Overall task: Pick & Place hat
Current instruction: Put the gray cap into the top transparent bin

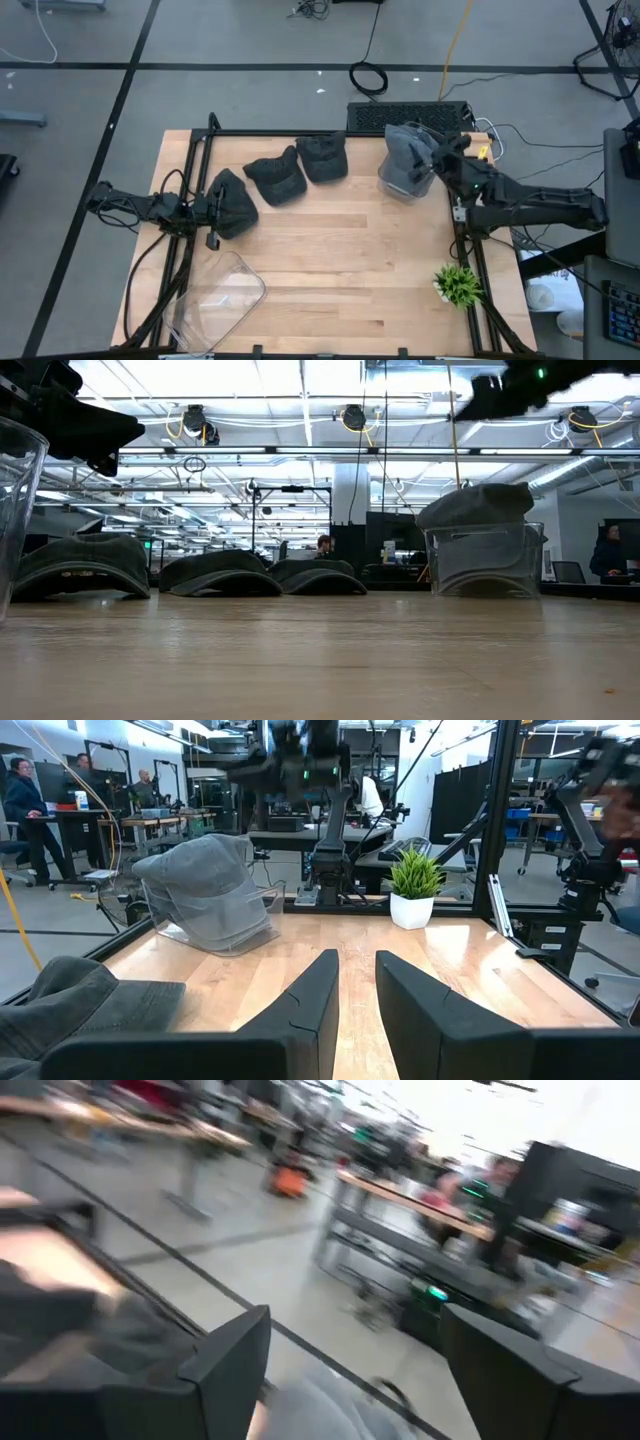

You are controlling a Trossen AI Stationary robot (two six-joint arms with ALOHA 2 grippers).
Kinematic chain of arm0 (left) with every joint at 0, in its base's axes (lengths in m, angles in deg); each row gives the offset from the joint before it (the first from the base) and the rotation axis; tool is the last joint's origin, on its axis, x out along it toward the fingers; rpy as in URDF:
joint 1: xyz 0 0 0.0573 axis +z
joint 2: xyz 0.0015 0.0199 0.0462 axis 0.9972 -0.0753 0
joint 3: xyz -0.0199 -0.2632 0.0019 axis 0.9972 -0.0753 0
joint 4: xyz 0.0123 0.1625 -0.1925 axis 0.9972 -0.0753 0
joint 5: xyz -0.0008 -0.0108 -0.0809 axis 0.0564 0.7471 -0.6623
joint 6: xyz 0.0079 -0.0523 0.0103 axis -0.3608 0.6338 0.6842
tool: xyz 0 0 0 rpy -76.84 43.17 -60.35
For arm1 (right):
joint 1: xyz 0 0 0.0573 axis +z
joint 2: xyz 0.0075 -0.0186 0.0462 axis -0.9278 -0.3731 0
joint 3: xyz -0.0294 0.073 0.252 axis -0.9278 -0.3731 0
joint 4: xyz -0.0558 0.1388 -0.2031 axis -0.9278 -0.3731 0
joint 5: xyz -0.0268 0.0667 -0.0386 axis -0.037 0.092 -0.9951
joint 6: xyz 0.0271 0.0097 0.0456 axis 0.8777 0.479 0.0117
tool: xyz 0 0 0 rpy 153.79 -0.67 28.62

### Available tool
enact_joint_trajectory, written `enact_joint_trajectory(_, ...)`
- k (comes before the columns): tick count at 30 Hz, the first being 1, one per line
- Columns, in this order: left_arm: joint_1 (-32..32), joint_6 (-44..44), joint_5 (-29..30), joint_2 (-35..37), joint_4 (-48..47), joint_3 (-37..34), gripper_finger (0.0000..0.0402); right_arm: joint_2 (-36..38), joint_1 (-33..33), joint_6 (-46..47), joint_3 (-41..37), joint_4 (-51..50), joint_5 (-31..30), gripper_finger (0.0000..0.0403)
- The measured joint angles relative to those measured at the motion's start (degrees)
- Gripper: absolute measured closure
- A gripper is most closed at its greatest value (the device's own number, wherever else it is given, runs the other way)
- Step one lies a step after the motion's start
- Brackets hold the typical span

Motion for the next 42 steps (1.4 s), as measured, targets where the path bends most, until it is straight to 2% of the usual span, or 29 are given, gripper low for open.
enact_joint_trajectory(4, 0.0, 0.0, 0.0, 0.0, 0.0, 0.0, 0.0325, -6.4, 1.2, 1.4, 9.8, -9.3, 5.5, 0.0155)
enact_joint_trajectory(7, 0.0, 0.0, 0.0, 0.0, 0.0, 0.0, 0.0325, -14.1, 1.1, 4.5, 18.3, -25.7, 7.9, 0.0195)
enact_joint_trajectory(9, 0.0, 0.0, 0.0, 0.0, 0.0, 0.0, 0.0325, -20.0, -0.3, 7.2, 23.4, -37.4, 12.2, 0.0240)
enact_joint_trajectory(11, 0.0, 0.0, 0.0, 0.0, 0.0, 0.0, 0.0325, -25.1, -2.3, 8.9, 26.9, -47.0, 18.5, 0.0302)
enact_joint_trajectory(13, 0.0, 0.0, 0.0, 0.0, 0.0, 0.0, 0.0325, -28.9, -4.6, 7.7, 28.2, -51.4, 24.1, 0.0370)
enact_joint_trajectory(14, 0.0, 0.0, 0.0, 0.0, 0.0, 0.0, 0.0325, -30.4, -5.6, 6.5, 28.0, -52.2, 25.4, 0.0385)
enact_joint_trajectory(19, 0.0, 0.0, 0.0, 0.0, 0.0, 0.0, 0.0325, -34.8, -12.1, 3.7, 24.9, -49.3, 25.1, 0.0400)
enact_joint_trajectory(23, 0.0, 0.0, 0.0, 0.0, 0.0, 0.0, 0.0325, -35.9, -17.6, 3.3, 22.0, -47.1, 30.4, 0.0402)
enact_joint_trajectory(30, 0.0, 0.0, 0.0, 0.0, 0.0, 0.0, 0.0325, -35.8, -26.1, 5.3, 17.0, -46.3, 32.2, 0.0403)
enact_joint_trajectory(35, 0.0, 0.0, 0.0, 0.0, 0.0, 0.0, 0.0325, -35.7, -29.9, 5.4, 10.9, -40.8, 36.0, 0.0403)
enact_joint_trajectory(42, 0.0, 0.0, 0.0, 0.0, 0.0, 0.0, 0.0325, -35.6, -32.7, 5.8, 4.0, -36.4, 37.0, 0.0403)
